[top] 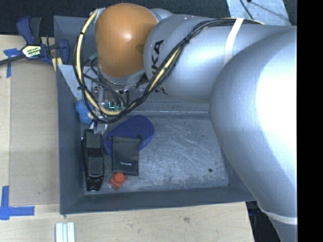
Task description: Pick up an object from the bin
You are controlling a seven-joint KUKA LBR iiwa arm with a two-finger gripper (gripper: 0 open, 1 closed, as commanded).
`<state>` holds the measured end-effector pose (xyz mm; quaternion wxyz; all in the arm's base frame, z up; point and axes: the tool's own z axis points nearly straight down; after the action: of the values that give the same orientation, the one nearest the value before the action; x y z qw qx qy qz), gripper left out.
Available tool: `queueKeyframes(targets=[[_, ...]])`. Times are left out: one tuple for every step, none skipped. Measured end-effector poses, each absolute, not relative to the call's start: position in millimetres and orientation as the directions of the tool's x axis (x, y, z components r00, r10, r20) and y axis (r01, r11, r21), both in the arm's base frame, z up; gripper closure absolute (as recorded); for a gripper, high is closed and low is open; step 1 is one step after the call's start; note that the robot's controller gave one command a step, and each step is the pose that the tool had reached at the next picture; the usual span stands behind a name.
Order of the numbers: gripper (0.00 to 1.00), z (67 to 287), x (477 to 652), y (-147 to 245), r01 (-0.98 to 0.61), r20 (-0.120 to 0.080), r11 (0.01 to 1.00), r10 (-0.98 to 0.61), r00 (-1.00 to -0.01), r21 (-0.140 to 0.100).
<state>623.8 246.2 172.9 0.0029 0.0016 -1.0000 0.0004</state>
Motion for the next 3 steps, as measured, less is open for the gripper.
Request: queueKeyframes(targets=[[0.00, 76.0, 612.1, 168.7, -0.183, 0.001, 0.983, -0.183, -0.983, 0.000], [0.00, 72.1, 595.8, 116.2, -0.228, -0.005, 0.974, -0.228, -0.974, 0.000], [1.00, 73.5, 597.7, 118.7, -0.229, -0.012, 0.973, -0.229, -0.973, 0.001]])
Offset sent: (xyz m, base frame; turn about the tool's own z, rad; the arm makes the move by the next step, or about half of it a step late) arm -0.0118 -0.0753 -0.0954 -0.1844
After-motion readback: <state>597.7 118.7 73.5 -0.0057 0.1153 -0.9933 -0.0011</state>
